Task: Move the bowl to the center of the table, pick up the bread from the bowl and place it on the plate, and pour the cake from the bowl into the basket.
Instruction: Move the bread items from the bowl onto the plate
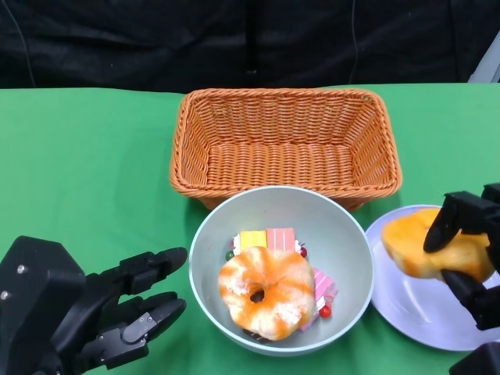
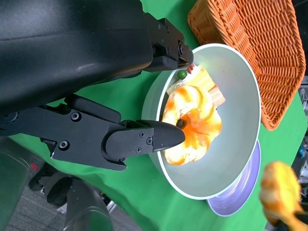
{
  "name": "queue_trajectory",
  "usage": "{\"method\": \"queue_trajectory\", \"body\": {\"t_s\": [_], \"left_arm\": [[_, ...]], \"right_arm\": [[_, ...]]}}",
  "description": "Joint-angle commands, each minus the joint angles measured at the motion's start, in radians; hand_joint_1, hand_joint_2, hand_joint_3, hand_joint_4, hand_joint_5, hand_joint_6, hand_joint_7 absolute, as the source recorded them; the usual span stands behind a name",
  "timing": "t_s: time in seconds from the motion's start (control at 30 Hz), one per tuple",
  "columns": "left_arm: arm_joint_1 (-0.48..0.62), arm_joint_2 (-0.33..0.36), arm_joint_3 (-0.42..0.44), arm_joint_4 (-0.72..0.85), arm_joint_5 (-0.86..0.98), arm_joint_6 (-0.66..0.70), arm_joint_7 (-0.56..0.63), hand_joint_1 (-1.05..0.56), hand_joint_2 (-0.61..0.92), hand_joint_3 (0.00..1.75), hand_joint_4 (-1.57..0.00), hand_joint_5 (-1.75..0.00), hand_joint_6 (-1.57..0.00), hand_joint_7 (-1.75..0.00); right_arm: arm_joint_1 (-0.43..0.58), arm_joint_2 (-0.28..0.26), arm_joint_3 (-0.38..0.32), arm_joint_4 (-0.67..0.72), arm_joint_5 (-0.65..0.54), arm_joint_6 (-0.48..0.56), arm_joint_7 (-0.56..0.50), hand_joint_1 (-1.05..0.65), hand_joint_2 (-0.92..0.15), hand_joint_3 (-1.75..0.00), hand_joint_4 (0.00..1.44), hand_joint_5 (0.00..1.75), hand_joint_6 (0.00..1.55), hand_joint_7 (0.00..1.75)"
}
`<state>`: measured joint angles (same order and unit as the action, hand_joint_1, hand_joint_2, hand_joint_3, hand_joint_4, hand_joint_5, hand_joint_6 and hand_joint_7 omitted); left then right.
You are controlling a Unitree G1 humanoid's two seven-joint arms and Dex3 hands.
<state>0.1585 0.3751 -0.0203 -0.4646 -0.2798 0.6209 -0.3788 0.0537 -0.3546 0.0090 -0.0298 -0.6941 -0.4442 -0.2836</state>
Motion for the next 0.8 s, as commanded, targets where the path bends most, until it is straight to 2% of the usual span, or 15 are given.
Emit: {"method": "queue_trajectory", "body": {"t_s": [0.03,0.07,0.1,0.13,0.17,0.2,0.23,0.3,0.33,0.43,0.5,0.7,0.8], "left_arm": [[0.003,0.004,0.009,-0.001,0.007,-0.011,0.004,-0.5,0.92,0.42,-0.17,-0.23,-0.23,-0.02],[0.002,0.004,0.009,0.0,0.006,-0.011,0.003,-0.5,0.92,0.42,-0.18,-0.23,-0.23,-0.02],[0.003,0.004,0.009,0.001,0.007,-0.013,0.002,-0.5,0.92,0.42,-0.18,-0.24,-0.24,-0.02],[0.003,0.005,0.008,0.001,0.008,-0.014,0.002,-0.5,0.92,0.42,-0.18,-0.24,-0.24,-0.02],[0.003,0.006,0.006,0.001,0.01,-0.014,0.003,-0.5,0.92,0.42,-0.18,-0.25,-0.24,-0.02],[0.003,0.006,0.005,0.001,0.012,-0.015,0.002,-0.5,0.92,0.42,-0.19,-0.25,-0.24,-0.02],[0.004,0.006,0.004,0.002,0.012,-0.016,0.002,-0.51,0.92,0.42,-0.18,-0.26,-0.24,-0.02],[0.005,0.006,0.004,0.0,0.013,-0.015,0.003,-0.51,0.92,0.42,-0.18,-0.26,-0.24,-0.02],[0.006,0.006,0.003,-0.001,0.014,-0.013,0.004,-0.51,0.92,0.41,-0.17,-0.26,-0.24,-0.02],[0.01,0.006,0.007,-0.002,0.011,-0.016,0.0,-0.51,0.92,0.41,-0.16,-0.26,-0.23,-0.01],[0.01,0.005,0.009,-0.005,0.01,-0.012,0.002,-0.51,0.92,0.41,-0.15,-0.26,-0.23,-0.01],[0.007,0.003,0.01,-0.006,0.007,-0.004,0.005,-0.51,0.92,0.41,-0.16,-0.28,-0.23,-0.01],[0.008,0.004,0.014,-0.005,0.002,-0.006,0.0,-0.51,0.92,0.41,-0.15,-0.28,-0.23,-0.01]], "right_arm": [[-0.019,-0.035,0.02,0.018,-0.011,0.048,0.056,0.02,-0.18,-1.44,1.01,1.52,1.02,1.06],[-0.021,-0.034,0.026,0.015,-0.017,0.076,0.078,0.0,-0.29,-1.21,1.04,1.21,1.07,0.74],[-0.023,-0.033,0.035,0.009,-0.027,0.112,0.107,-0.02,-0.36,-1.05,1.05,1.0,1.08,0.52],[-0.024,-0.033,0.041,0.004,-0.035,0.139,0.127,-0.06,-0.45,-0.87,1.0,0.78,1.01,0.27],[-0.028,-0.039,0.052,0.002,-0.04,0.17,0.169,-0.08,-0.49,-0.79,0.98,0.7,0.99,0.18],[-0.031,-0.046,0.062,-0.002,-0.044,0.2,0.209,-0.12,-0.55,-0.63,0.8,0.55,0.83,0.09],[-0.033,-0.051,0.07,-0.007,-0.044,0.22,0.236,-0.18,-0.68,-0.36,0.65,0.4,0.67,0.04],[-0.034,-0.06,0.081,-0.02,-0.049,0.26,0.282,-0.21,-0.77,-0.18,0.58,0.31,0.59,0.01],[-0.035,-0.064,0.087,-0.026,-0.052,0.279,0.303,-0.34,-0.82,-0.12,0.45,0.23,0.44,0.01],[-0.03,-0.07,0.1,-0.057,-0.042,0.339,0.379,-0.52,-0.89,-0.04,0.25,0.16,0.26,0.0],[-0.024,-0.073,0.105,-0.079,-0.045,0.371,0.417,-0.6,-0.91,-0.04,0.19,0.14,0.21,0.0],[-0.01,-0.075,0.108,-0.139,-0.035,0.444,0.49,-0.71,-0.92,-0.05,0.09,0.13,0.14,0.0],[0.004,-0.057,0.101,-0.19,-0.033,0.457,0.474,-0.73,-0.92,-0.05,0.08,0.13,0.15,0.01]]}}
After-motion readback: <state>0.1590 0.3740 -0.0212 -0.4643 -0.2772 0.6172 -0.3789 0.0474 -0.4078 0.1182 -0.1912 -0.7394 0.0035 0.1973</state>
